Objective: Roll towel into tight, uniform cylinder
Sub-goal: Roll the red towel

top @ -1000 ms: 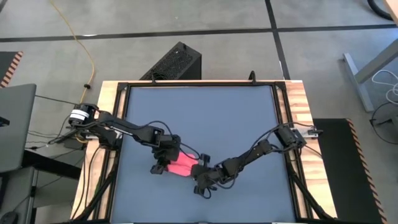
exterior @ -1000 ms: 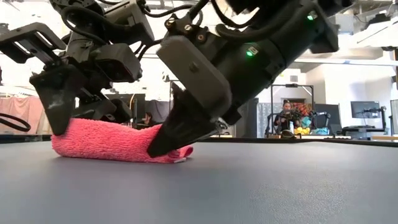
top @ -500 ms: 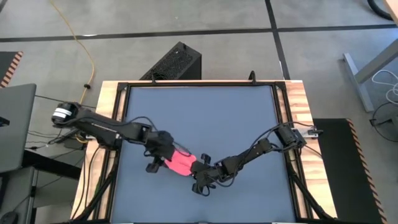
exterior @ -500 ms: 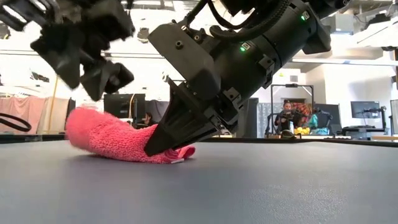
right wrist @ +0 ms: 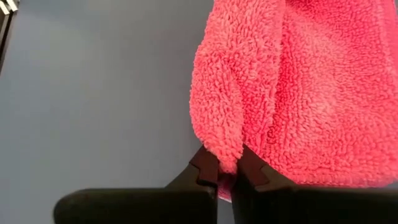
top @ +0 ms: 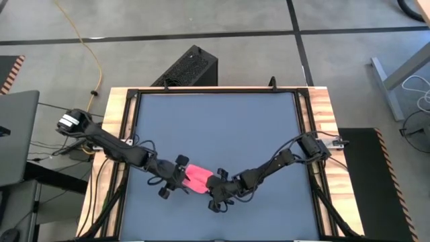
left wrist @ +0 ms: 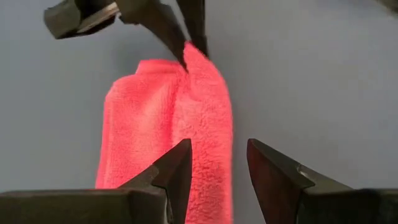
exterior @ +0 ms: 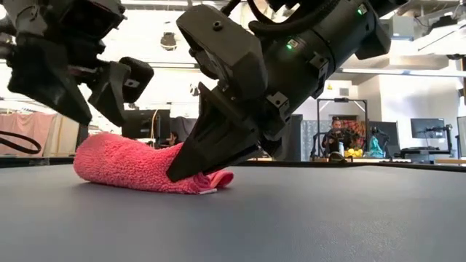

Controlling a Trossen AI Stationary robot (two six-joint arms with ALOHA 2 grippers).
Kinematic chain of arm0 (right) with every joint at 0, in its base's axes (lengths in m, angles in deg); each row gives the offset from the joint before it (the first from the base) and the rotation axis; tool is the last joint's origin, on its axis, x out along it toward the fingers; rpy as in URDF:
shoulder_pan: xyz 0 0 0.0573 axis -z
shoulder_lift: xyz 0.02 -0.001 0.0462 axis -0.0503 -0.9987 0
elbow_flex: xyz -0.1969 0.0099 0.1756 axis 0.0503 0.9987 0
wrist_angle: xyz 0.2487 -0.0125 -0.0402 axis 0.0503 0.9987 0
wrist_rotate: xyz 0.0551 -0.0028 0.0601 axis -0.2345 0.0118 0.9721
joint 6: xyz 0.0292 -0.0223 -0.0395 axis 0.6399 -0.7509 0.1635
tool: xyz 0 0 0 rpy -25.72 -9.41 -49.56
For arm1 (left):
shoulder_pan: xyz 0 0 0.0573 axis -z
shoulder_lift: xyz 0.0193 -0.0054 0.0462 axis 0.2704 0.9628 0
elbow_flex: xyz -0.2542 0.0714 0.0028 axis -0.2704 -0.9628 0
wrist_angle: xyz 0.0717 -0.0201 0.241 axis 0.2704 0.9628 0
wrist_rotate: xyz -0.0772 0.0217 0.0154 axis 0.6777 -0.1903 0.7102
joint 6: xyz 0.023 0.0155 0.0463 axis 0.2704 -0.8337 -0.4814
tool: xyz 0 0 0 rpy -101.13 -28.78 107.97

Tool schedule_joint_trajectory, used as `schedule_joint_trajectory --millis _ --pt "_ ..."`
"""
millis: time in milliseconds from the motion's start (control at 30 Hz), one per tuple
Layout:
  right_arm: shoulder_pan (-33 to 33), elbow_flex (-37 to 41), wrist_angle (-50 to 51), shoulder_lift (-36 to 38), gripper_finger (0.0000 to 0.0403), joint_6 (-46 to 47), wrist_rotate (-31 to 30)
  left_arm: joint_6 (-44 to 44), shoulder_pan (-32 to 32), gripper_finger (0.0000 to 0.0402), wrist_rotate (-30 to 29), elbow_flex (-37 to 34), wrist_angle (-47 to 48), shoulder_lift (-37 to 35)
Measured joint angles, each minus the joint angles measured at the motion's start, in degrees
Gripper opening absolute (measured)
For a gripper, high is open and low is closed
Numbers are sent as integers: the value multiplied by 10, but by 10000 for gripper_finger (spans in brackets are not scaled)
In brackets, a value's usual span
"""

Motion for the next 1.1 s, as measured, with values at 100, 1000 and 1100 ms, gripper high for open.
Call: schedule_joint_trajectory --millis 100,1000,1100 --pt "1 0 -1 0 32 0 6 -20 4 143 -15 0 -5 19" --pt "1 -1 -3 1 33 58 6 158 -89 4 108 1 36 87" --pt "-1 -1 -5 2 33 73 8 179 -113 2 193 1 47 87"
